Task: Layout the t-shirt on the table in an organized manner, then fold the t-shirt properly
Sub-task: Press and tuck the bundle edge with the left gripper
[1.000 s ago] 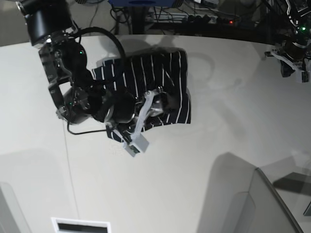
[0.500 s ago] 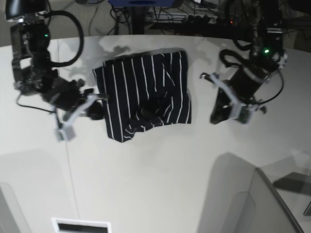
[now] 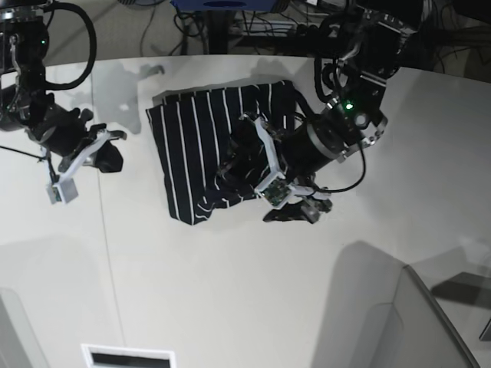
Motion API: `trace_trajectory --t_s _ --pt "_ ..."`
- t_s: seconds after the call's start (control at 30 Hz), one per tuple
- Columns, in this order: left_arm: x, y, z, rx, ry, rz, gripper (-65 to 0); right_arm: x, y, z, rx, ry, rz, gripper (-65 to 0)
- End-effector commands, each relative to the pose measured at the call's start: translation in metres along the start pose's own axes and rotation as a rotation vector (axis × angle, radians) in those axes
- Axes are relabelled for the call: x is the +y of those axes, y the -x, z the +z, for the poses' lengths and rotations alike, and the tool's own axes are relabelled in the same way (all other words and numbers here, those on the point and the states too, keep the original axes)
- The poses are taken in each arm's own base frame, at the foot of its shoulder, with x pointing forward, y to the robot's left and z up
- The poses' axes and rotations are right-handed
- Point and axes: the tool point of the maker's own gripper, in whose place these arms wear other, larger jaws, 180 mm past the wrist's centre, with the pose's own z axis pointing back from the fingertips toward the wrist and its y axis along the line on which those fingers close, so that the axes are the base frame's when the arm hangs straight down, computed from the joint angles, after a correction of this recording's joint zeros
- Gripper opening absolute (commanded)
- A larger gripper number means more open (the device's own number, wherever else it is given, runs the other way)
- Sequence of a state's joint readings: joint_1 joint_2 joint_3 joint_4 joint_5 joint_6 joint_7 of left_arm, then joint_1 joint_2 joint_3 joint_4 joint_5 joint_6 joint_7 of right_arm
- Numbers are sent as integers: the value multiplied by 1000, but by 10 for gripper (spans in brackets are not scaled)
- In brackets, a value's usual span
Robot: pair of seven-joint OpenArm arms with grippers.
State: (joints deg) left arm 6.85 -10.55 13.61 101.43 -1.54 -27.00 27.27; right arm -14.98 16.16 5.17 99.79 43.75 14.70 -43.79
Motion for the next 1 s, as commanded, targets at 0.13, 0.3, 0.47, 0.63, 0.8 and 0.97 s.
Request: trace_trajectory --t_s 0.13,0.3,0.47,0.63,0.8,0.97 --pt "0 -7 -22 -20 21 21 -64 -3 -11 7 -43 0 8 -648" --pt "-10 -8 -39 -11 54 39 -72 -3 -11 7 -42 0 7 -648" --pt "-13 8 -46 28 61 75 -342 -3 -11 7 -42 0 7 -648" --pt "-2 12 -42 35 34 78 -650 -3 -12 7 -44 0 8 -648" --pt "42 23 -27 39 -92 146 -650 -1 -11 5 -41 -5 11 -648" --pt "70 46 -13 133 -164 196 -650 -1 -11 5 -39 -5 12 -648"
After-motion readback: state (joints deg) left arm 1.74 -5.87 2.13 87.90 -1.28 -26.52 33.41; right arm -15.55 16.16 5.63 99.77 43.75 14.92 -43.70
